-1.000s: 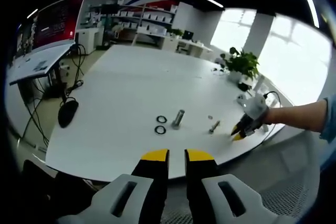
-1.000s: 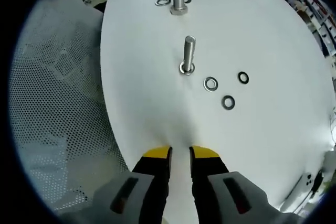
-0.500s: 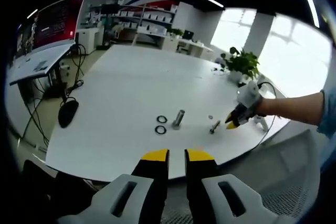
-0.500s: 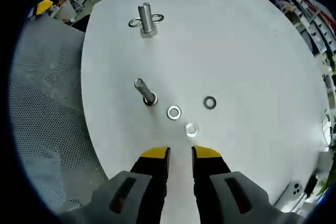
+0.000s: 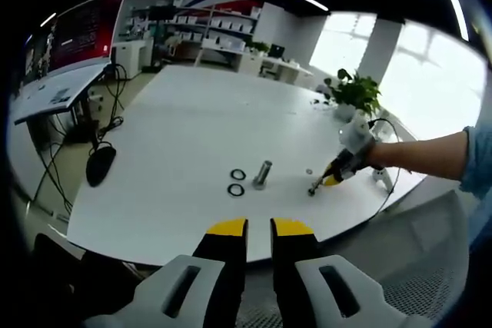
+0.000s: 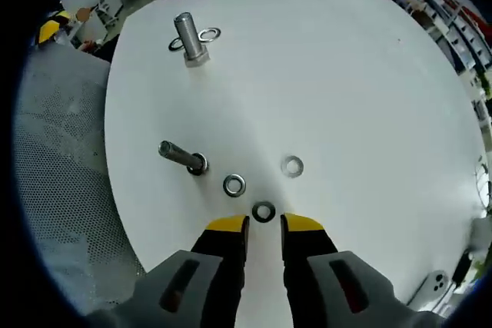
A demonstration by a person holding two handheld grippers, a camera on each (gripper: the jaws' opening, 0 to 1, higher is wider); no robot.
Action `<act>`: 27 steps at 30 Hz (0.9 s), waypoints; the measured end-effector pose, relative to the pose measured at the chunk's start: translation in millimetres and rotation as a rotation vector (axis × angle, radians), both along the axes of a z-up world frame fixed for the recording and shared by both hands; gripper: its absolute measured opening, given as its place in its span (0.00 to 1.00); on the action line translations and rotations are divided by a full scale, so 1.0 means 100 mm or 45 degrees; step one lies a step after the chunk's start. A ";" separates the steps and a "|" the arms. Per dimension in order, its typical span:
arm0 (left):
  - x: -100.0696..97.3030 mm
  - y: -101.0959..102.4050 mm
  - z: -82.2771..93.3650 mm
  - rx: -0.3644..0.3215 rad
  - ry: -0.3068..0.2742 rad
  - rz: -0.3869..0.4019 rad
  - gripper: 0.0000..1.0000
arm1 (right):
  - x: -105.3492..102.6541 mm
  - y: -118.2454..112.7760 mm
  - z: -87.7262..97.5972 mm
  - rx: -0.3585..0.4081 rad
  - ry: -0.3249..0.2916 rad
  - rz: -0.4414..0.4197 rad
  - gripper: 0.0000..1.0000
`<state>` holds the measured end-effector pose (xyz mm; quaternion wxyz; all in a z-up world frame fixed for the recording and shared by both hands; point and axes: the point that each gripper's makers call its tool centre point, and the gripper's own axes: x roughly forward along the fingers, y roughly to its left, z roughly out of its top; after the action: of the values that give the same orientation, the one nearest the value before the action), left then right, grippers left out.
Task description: Place the washer onto the threaded stud by aligning its center hole with the stud, sliding it down to the base, and recovering from edge contact or off-axis alignment until the washer reaches the visible bottom stop.
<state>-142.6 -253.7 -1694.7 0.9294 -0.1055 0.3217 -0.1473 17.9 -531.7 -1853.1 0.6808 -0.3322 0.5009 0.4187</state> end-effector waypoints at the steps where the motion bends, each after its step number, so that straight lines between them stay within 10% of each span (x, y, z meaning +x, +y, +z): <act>1: 0.00 0.00 0.00 0.000 0.000 0.000 0.09 | 0.01 0.00 0.00 -0.002 -0.002 -0.001 0.19; 27: 0.01 0.01 0.01 0.001 -0.008 0.006 0.09 | -0.02 0.07 0.21 0.090 -0.032 -0.009 0.14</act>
<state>-141.6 -253.1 -1694.1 0.9307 -0.1055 0.3187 -0.1453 16.0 -524.2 -1832.2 0.6999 -0.3114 0.4784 0.4294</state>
